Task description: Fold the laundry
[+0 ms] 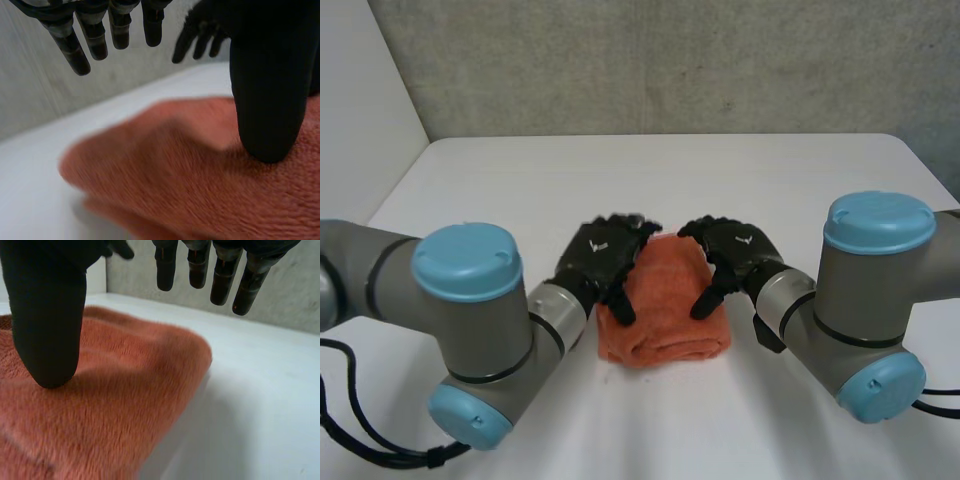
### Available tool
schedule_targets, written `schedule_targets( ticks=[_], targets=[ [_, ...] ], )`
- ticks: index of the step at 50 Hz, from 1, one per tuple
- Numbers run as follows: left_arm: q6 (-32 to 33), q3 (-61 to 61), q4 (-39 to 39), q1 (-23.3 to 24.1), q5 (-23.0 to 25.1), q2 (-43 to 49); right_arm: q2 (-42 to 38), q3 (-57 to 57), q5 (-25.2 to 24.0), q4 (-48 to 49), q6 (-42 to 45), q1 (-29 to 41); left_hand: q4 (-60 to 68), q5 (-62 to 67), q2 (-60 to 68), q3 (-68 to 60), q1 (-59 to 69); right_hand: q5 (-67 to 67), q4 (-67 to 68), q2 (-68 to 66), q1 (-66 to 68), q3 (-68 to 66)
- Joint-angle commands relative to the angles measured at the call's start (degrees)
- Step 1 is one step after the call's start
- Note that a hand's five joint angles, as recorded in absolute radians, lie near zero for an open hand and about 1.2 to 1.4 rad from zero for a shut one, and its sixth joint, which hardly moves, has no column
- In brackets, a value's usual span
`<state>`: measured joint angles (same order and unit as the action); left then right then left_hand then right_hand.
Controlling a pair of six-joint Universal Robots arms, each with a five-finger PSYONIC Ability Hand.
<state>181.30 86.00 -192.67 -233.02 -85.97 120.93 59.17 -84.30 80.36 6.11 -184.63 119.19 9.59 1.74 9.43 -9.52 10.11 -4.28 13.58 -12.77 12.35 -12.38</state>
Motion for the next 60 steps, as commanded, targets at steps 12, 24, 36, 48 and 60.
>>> schedule_targets(
  ticks=[12, 24, 36, 48, 60],
  targets=[
    [-0.4, 0.1, 4.1, -2.4, -5.3, 0.9, -3.6, 5.6, -2.2, -6.6, 5.9, -1.5, 0.4, -1.7, 0.6, -0.5, -0.1, 4.3, -3.6, 2.8, -2.4, 2.4],
    [-0.6, -4.8, 4.2, -3.3, -5.3, -15.1, 15.3, 5.4, 5.1, -5.0, 4.3, -3.3, 0.4, -1.7, 0.6, -0.5, -0.1, 4.3, -3.6, 2.8, -2.4, 2.4],
    [-1.2, -10.5, 12.1, -13.2, -3.2, -25.1, 25.2, 5.6, 10.3, -5.3, 8.3, -9.2, 0.4, -1.7, 0.6, -0.5, -0.1, 4.3, -3.6, 2.8, -2.4, 2.4],
    [-5.6, -8.5, 15.0, -16.4, 2.9, -25.0, 25.2, 4.6, 10.6, -4.6, 13.8, -9.6, 0.4, -1.7, 0.6, -0.5, -0.1, 4.3, -3.6, 2.8, -2.4, 2.4],
    [-5.6, -7.2, 12.3, -16.5, 3.4, -24.5, 24.5, 2.8, 10.5, -1.9, 14.0, -9.3, 0.4, -1.7, 0.6, -0.5, -0.1, 4.3, -3.6, 2.8, -2.4, 2.4]
  ],
)
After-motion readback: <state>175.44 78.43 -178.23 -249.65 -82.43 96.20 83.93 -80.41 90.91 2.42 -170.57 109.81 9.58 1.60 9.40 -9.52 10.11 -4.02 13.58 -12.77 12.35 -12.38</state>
